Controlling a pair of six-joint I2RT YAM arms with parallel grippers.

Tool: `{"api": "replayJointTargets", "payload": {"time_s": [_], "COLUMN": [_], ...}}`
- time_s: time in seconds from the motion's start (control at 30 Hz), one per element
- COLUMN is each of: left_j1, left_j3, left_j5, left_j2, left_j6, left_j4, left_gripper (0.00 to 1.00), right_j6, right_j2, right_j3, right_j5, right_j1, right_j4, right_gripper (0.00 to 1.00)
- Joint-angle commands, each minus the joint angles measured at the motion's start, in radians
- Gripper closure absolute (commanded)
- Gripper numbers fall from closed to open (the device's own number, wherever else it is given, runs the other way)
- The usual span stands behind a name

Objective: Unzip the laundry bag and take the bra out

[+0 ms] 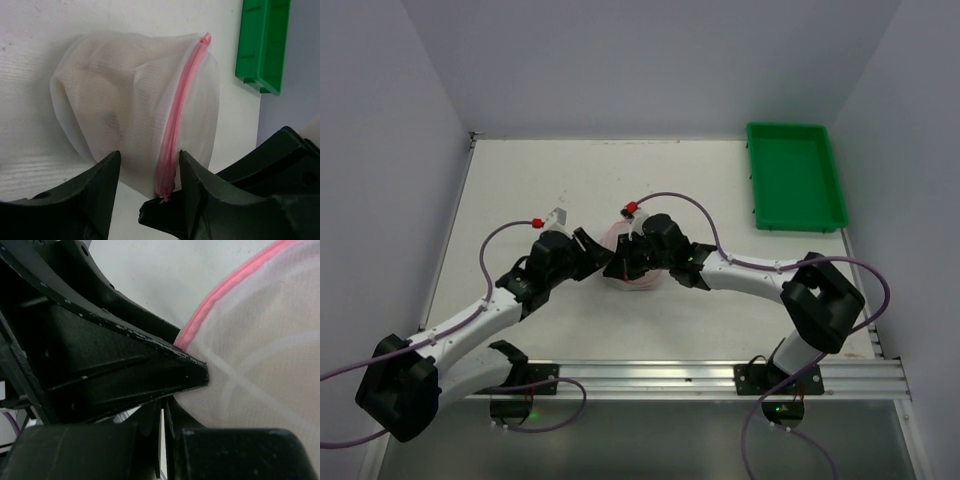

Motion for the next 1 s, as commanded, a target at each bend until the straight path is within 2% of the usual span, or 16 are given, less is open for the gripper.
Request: {"api": "replayJointTargets", "payload": {"time_s": [0.0,0.07,0.1,0.2,0.3,0.37,0.5,0.63,0.73,0.77,0.8,0.83,0.87,0.93,0.97], "left_j1": [-0.056,-0.062,-0.062,-0.056,-0.025,0.025,0.085,0.122,0.137,0.137,0.137,0.139,0.139,0.139,0.139], "left_j3": [0.042,0.050,0.052,0.064,0.087,0.091,0.133,0.249,0.309,0.324,0.340,0.366,0.381,0.386,0.368], "left_j5": [-0.015,-0.044,-0.054,-0.115,-0.147,-0.100,0.001,0.067,0.124,0.135,0.132,0.132,0.129,0.124,0.111], "left_j2": [0.045,0.060,0.068,0.057,0.045,0.045,0.095,0.192,0.240,0.249,0.261,0.264,0.269,0.255,0.240], "left_j6": [-0.025,-0.028,-0.028,-0.003,0.057,0.090,0.201,0.342,0.412,0.429,0.431,0.426,0.411,0.390,0.362], "left_j4": [0.073,0.076,0.074,0.050,0.027,0.028,0.030,-0.033,0.007,0.007,0.037,0.036,0.029,-0.024,-0.018], "left_gripper": [0.47,0.56,0.73,1.00,1.00,1.00,1.00,1.00,0.86,0.77,0.58,0.47,0.23,0.07,0.02], "right_j6": [0.007,-0.002,-0.007,-0.043,-0.105,-0.119,-0.100,-0.148,-0.120,-0.113,-0.109,-0.096,-0.091,-0.065,-0.056], "right_j2": [-0.009,-0.037,-0.049,-0.119,-0.211,-0.253,-0.339,-0.402,-0.388,-0.353,-0.327,-0.298,-0.234,-0.169,-0.140], "right_j3": [0.023,0.005,-0.002,-0.049,-0.130,-0.201,-0.292,-0.269,-0.233,-0.192,-0.165,-0.137,-0.079,-0.019,0.039], "right_j5": [0.030,0.048,0.050,0.097,0.178,0.182,0.050,0.007,-0.107,-0.122,-0.127,-0.128,-0.128,-0.128,-0.127], "right_j1": [0.008,0.008,0.008,0.004,-0.015,-0.064,-0.209,-0.220,-0.206,-0.181,-0.164,-0.151,-0.121,-0.092,-0.067], "right_j4": [0.042,0.030,0.019,-0.035,-0.090,-0.114,-0.140,-0.223,-0.168,-0.147,-0.138,-0.128,-0.109,-0.084,-0.064], "right_gripper": [1.00,1.00,1.00,1.00,1.00,1.00,1.00,1.00,1.00,1.00,1.00,1.00,1.00,1.00,1.00]}}
